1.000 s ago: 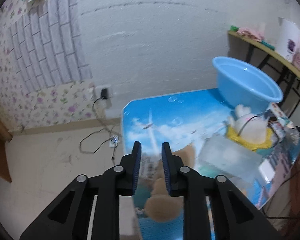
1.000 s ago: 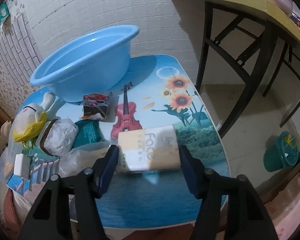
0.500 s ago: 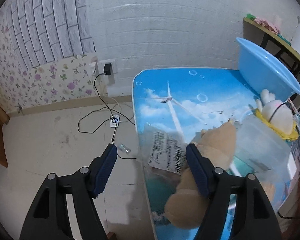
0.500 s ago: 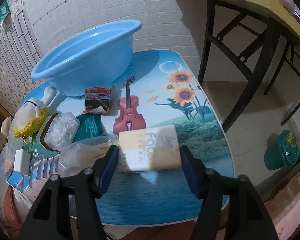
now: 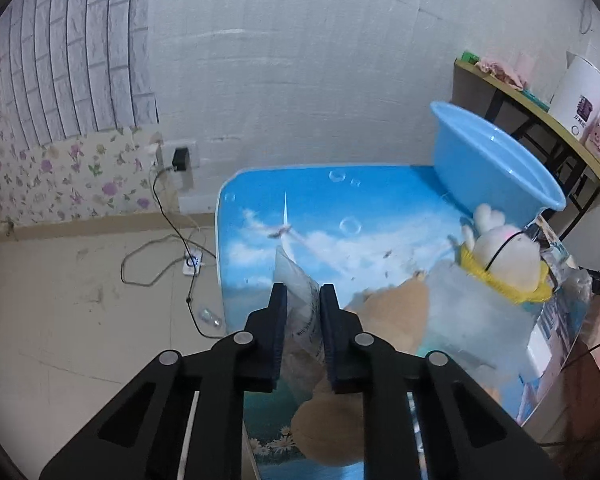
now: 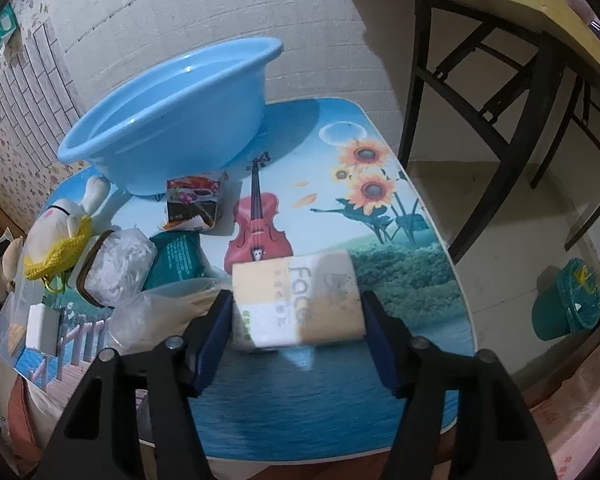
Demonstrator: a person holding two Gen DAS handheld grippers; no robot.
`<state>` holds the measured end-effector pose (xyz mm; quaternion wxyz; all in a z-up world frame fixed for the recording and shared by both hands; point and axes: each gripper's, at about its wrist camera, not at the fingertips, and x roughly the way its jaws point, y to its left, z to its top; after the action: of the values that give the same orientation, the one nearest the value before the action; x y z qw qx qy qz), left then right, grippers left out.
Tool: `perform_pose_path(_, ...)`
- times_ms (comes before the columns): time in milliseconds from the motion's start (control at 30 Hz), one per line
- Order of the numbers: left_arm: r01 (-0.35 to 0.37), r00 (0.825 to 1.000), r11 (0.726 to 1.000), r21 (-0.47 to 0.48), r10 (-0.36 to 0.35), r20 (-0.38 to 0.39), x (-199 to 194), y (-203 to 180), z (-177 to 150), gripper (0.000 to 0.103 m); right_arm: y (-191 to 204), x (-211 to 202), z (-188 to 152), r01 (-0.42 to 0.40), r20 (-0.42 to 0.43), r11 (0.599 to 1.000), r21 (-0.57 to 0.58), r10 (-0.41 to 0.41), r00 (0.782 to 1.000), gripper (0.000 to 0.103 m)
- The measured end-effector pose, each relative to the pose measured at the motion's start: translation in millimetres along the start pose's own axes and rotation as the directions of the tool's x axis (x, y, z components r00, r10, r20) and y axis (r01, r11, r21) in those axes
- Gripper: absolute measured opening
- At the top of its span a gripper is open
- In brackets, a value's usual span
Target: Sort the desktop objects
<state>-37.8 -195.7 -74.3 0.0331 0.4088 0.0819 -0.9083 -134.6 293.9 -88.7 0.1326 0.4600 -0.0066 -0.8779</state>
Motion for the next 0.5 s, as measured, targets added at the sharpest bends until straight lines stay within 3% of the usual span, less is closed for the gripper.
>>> perform_pose_path(167, -0.001, 0.998, 1.0, 0.011, 0.001, 0.055, -23.4, -10.1, 13.4, 0.012, 5.5, -21.2, 7.1, -0.022, 0.065, 1.0, -0.015, 0.023, 0.998, 0.062)
perform_pose_path(333, 0.022, 0.99, 0.997, 0.072, -0.032, 0.138, -54.4, -41.9, 27.8, 0.011, 15.2, -41.3, 14.5, -0.05, 0.119, 0.998, -0.037, 0.054, 0.991, 0.062)
perform_pose_path(500, 0.038, 0.984, 0.992, 0.119, -0.058, 0.166, -69.4, -74.1, 37.1, 0.011, 26.7, -59.2, 22.4, -0.077, 0.165, 0.995, -0.07, 0.088, 0.982, 0.062)
